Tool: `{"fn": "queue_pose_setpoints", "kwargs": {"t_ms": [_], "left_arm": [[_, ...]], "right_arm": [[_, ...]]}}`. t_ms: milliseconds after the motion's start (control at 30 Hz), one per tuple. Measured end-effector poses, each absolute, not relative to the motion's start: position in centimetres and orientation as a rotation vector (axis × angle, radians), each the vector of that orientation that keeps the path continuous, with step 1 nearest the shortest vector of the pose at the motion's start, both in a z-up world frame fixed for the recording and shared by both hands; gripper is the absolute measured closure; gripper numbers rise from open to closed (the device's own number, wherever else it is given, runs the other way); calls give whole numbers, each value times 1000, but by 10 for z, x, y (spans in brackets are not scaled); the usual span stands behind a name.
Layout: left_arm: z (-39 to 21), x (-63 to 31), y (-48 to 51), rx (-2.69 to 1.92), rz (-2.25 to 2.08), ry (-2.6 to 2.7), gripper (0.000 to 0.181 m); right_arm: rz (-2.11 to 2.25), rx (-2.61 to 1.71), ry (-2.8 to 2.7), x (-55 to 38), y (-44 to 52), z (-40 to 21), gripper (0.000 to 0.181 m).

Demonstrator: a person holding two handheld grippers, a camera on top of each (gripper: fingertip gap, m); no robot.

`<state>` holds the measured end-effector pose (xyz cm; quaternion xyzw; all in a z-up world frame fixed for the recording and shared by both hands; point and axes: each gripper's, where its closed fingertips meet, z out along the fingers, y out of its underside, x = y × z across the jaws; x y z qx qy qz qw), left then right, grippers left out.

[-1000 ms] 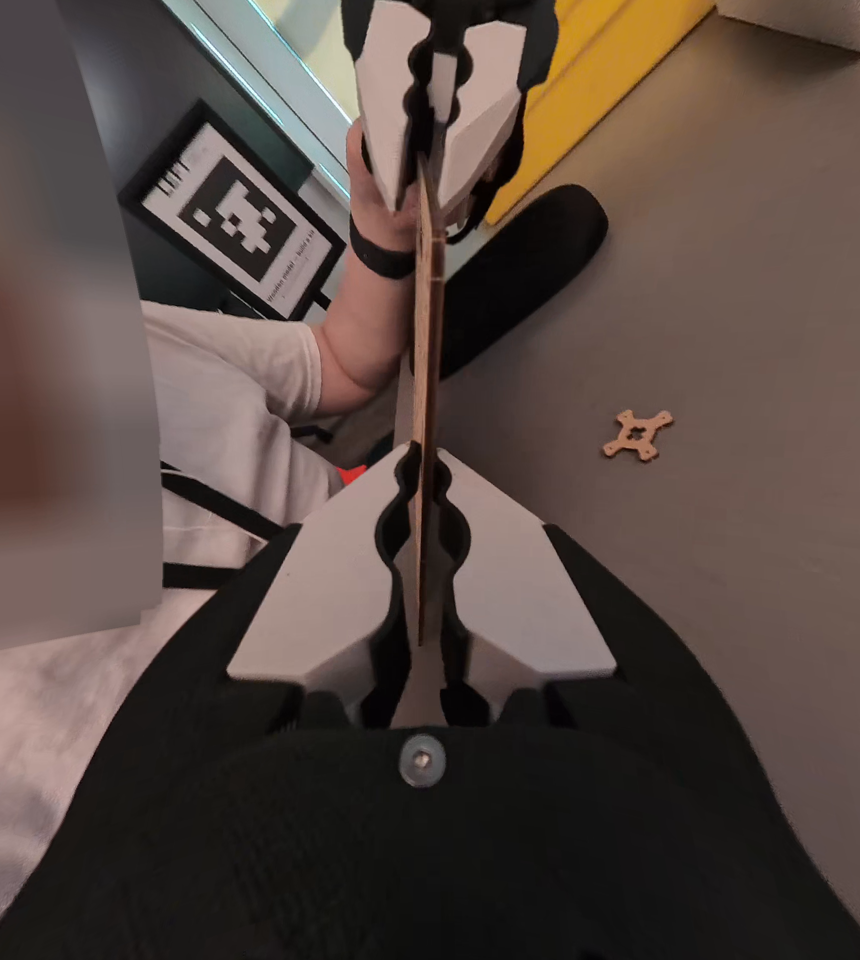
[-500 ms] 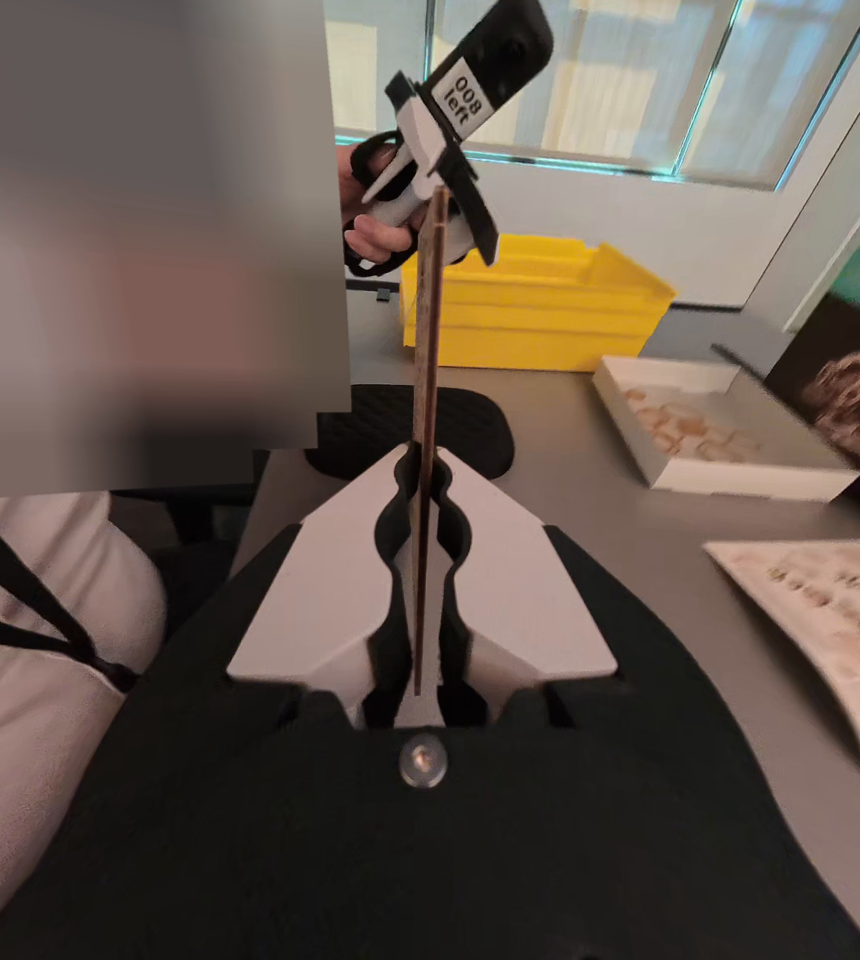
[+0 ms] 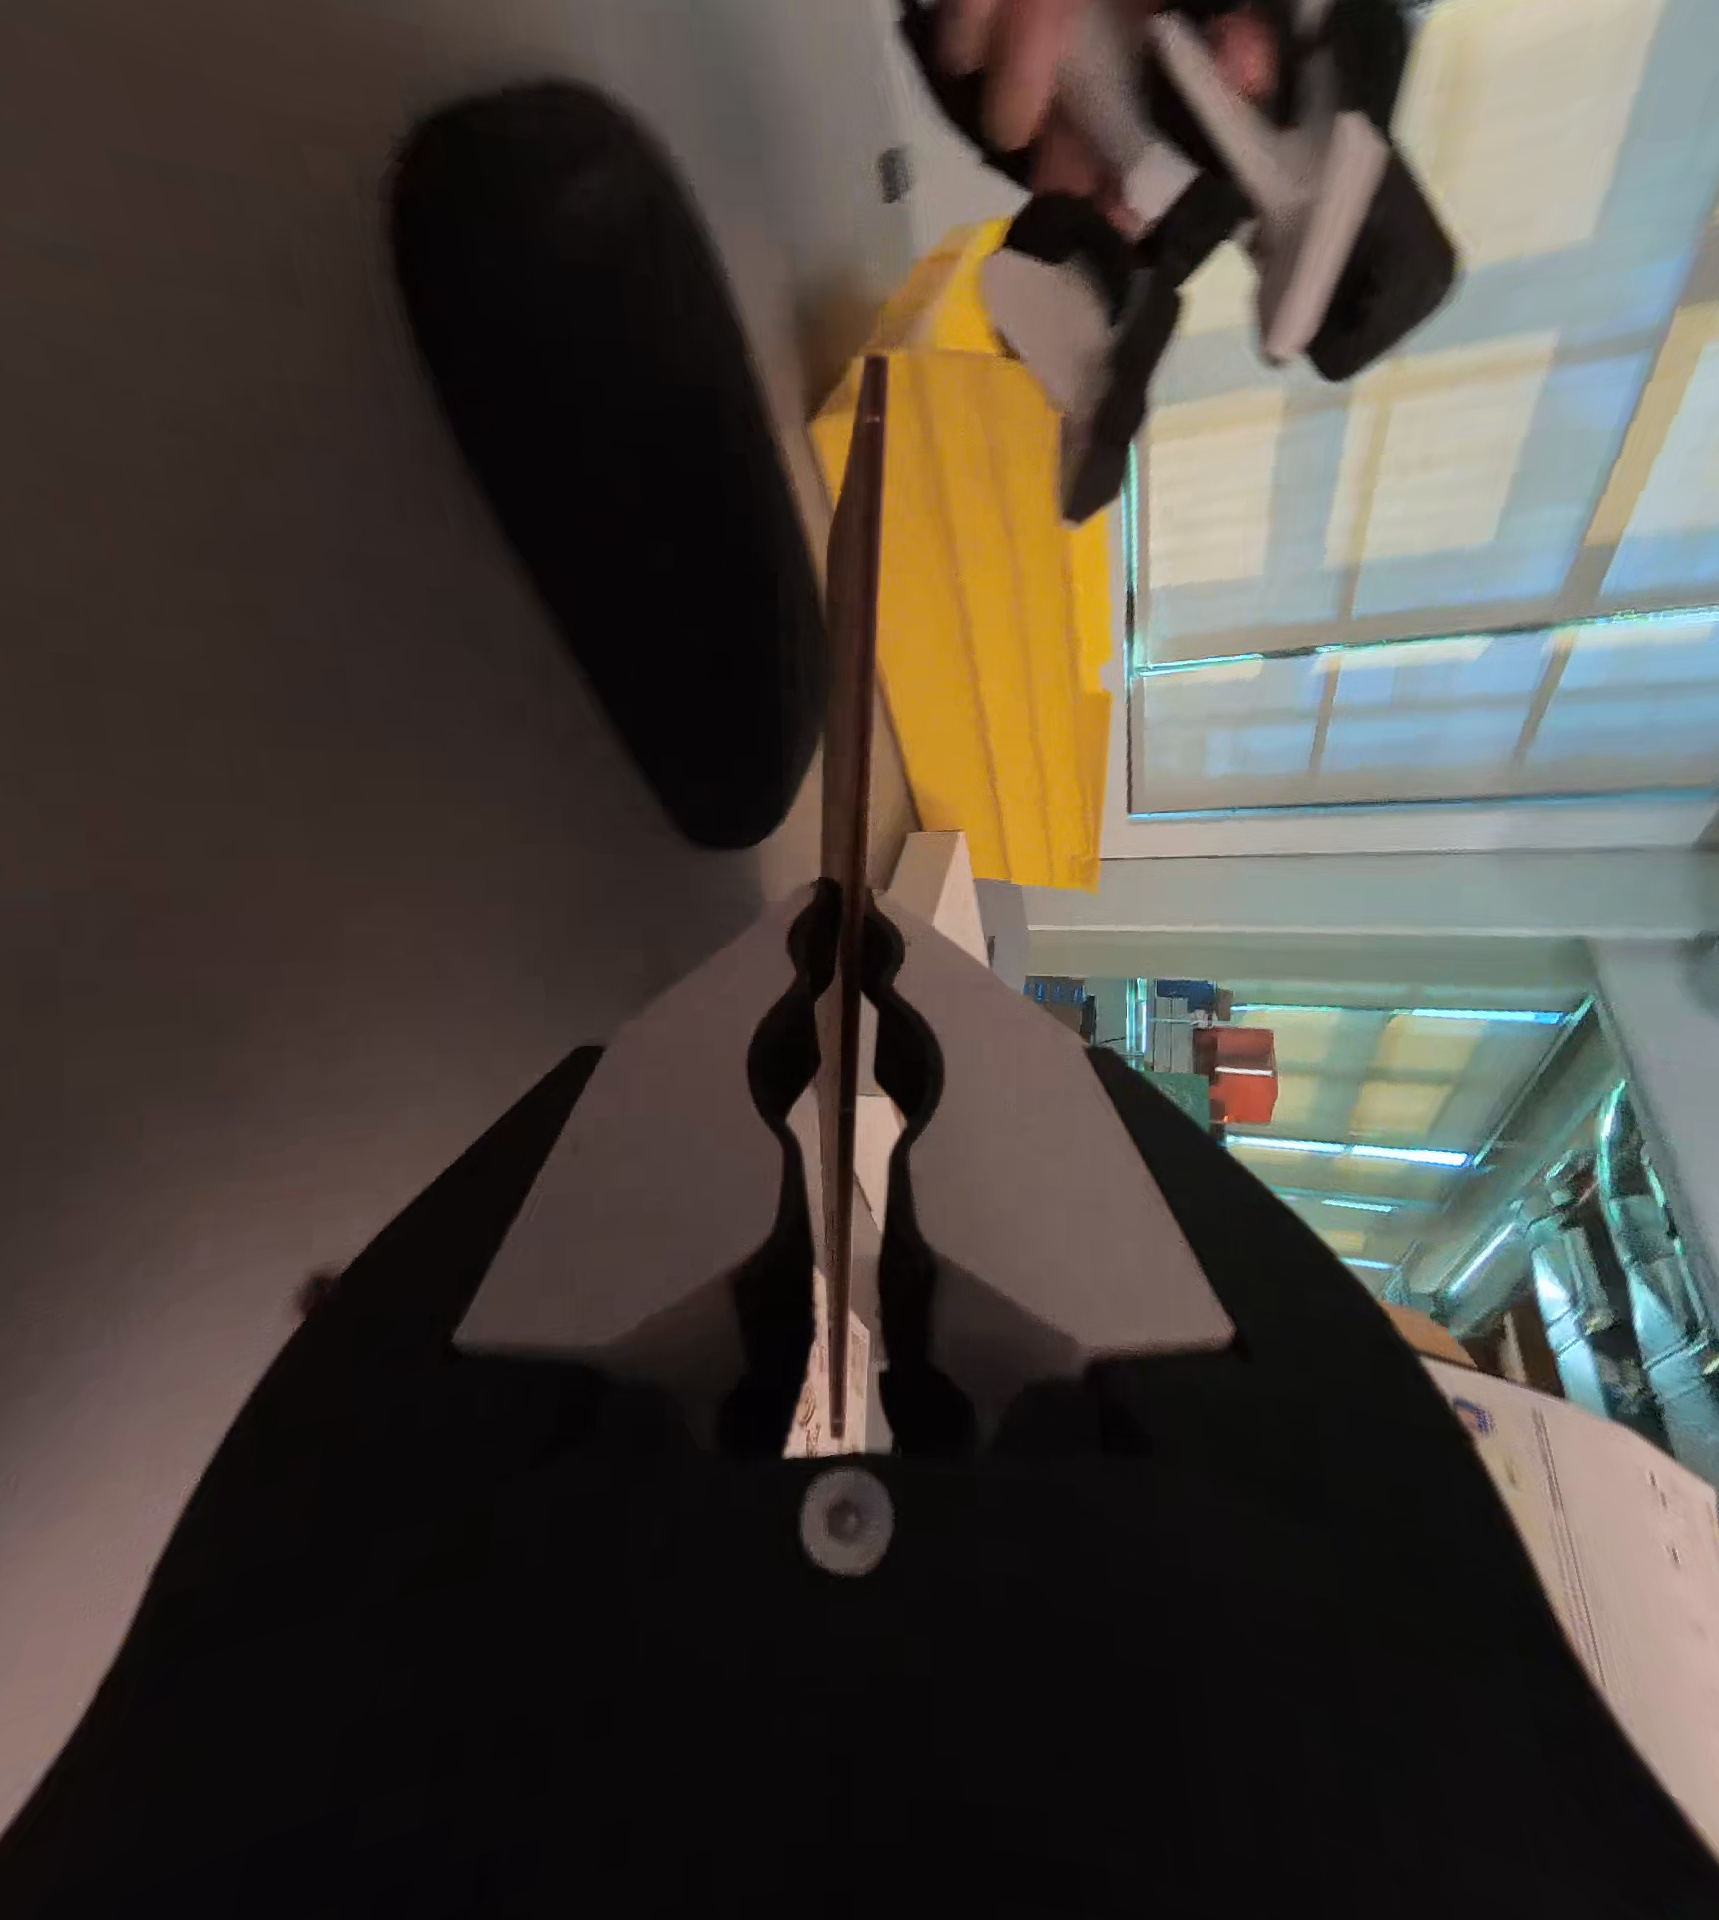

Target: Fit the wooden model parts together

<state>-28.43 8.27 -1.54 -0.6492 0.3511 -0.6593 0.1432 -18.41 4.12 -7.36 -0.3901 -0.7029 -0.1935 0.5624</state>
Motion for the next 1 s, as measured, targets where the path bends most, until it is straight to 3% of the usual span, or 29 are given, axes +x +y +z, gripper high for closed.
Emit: {"fn": "queue_pose_setpoints", "kwargs": {"t_ms": [333,533,667,1000], "left_arm": [[-59,-261,92,-1919,-1649,1104,132],[-81,-246,88,-1950,-1467,1199,132],[-99,-237,93,-1894,-1108,1331,122],[-123,-225,88,-1930,-850,1419,103]], "right_arm": [[-451,-1003,-1628,-157,62,-109,178],[-309,-1234,-1631,-141,67,-132,166],[-247,-1228,-1572,-138,67,-119,169],[-109,-1191,-1547,-118,61,-103,171]]}}
